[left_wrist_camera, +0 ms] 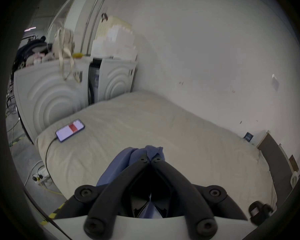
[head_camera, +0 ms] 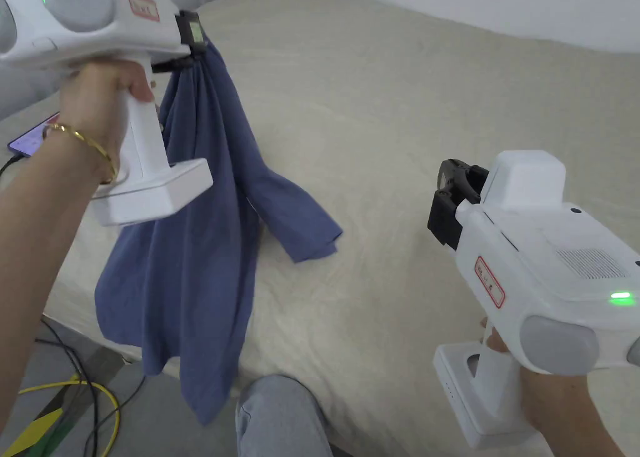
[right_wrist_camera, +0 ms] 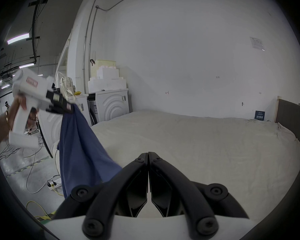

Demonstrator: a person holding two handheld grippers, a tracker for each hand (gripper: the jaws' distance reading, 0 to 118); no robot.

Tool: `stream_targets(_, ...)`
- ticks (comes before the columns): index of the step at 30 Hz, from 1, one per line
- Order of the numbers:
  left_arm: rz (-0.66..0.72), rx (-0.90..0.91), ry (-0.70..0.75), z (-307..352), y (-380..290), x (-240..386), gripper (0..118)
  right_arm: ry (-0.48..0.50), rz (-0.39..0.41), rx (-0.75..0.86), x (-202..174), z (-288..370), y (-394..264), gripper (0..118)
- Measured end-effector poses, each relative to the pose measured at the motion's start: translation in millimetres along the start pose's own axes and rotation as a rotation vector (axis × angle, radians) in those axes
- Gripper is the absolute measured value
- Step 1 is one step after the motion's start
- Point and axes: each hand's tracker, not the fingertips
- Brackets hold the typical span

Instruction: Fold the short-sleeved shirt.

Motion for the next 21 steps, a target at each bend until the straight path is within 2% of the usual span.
stream_targets(11,-0.149,0.197,-0.087,87.2,86.7,117.1,0,-0.073,-0.030,0.077,33.6,44.0,12.7,0)
stream_targets(21,-0.212,0.200,-0.265,102.6,109.6,257.0,0,-0.267,-0.053,0.140,96.9,108.2,21.9,0)
